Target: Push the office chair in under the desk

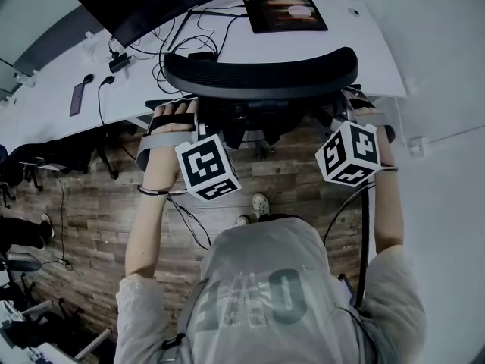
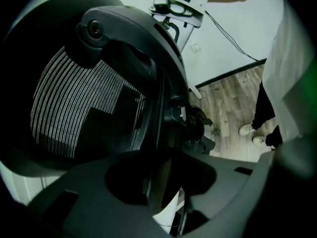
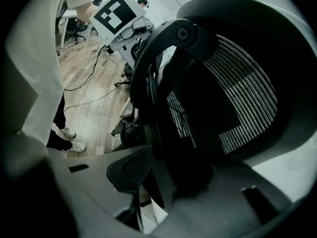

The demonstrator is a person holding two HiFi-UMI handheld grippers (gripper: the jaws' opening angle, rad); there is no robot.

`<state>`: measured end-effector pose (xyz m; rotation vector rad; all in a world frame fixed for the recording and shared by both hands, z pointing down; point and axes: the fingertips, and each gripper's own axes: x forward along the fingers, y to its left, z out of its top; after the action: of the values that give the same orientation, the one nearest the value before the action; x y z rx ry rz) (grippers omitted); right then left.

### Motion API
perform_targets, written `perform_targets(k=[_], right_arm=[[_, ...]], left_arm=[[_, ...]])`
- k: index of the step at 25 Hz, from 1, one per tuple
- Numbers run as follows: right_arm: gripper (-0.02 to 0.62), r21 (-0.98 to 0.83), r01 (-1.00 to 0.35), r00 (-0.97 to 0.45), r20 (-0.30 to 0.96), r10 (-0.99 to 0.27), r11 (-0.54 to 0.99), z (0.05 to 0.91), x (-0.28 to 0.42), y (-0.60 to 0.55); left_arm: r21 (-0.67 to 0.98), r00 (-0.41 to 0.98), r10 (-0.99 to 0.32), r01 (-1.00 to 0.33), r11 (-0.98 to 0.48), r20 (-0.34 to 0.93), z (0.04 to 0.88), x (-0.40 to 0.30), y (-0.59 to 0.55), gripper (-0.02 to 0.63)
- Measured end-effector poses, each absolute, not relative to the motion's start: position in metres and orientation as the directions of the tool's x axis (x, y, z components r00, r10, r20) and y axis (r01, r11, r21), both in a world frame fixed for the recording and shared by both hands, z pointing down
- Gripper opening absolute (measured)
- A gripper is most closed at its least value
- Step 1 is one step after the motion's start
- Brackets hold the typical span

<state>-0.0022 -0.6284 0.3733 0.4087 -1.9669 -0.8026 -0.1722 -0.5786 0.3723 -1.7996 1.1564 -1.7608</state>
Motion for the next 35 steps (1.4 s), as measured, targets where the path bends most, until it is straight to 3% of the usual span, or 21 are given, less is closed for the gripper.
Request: perform_targets(k=[6, 12, 16, 20, 24, 27, 35], right_arm=[[0.114, 0.684, -0.039, -0.505, 0.616, -0.605, 0.728, 0.366, -0.003, -0.625], [0.114, 0.694, -0.145, -0.616, 0.495, -0.613, 0.706, 0.318, -0.017, -0.592], [0.058, 0.644, -0.338, -0.669, 0.348, -0.656, 0.686, 0.288, -0.022, -0.570], [0.034, 0.438, -0.597, -0.701, 0.123, -0.703, 0.672, 0.255, -0.023, -0.547], [0.034, 0.106, -0.756, -0.654, -0.065, -0.754, 0.646, 0.247, -0.009, -0.525], [0.032, -0.034, -0.759, -0.646, -0.091, -0.758, 0.650, 0.261, -0.009, -0.507], [0.025, 0.045, -0.752, -0.659, -0.029, -0.752, 0.657, 0.289, -0.020, -0.483]], left_arm=[[-0.742, -0.072, -0.792, -0.411, -0.530, 0.606, 0.357, -0.179, -0.572, 0.153], [-0.766, -0.006, -0.878, -0.493, -0.413, 0.478, 0.310, -0.175, -0.548, 0.152], [-0.689, 0.072, -0.953, -0.675, -0.264, 0.295, 0.278, -0.157, -0.529, 0.024], [-0.431, 0.144, -0.979, -0.882, -0.192, 0.142, 0.270, -0.144, -0.509, 0.017], [-0.231, 0.155, -0.987, -0.960, -0.160, 0.042, 0.273, -0.137, -0.490, 0.015], [-0.121, 0.137, -0.990, -0.984, -0.133, -0.029, 0.273, -0.133, -0.479, 0.015], [-0.116, 0.162, -0.987, -0.980, -0.160, -0.004, 0.291, -0.118, -0.469, 0.015]])
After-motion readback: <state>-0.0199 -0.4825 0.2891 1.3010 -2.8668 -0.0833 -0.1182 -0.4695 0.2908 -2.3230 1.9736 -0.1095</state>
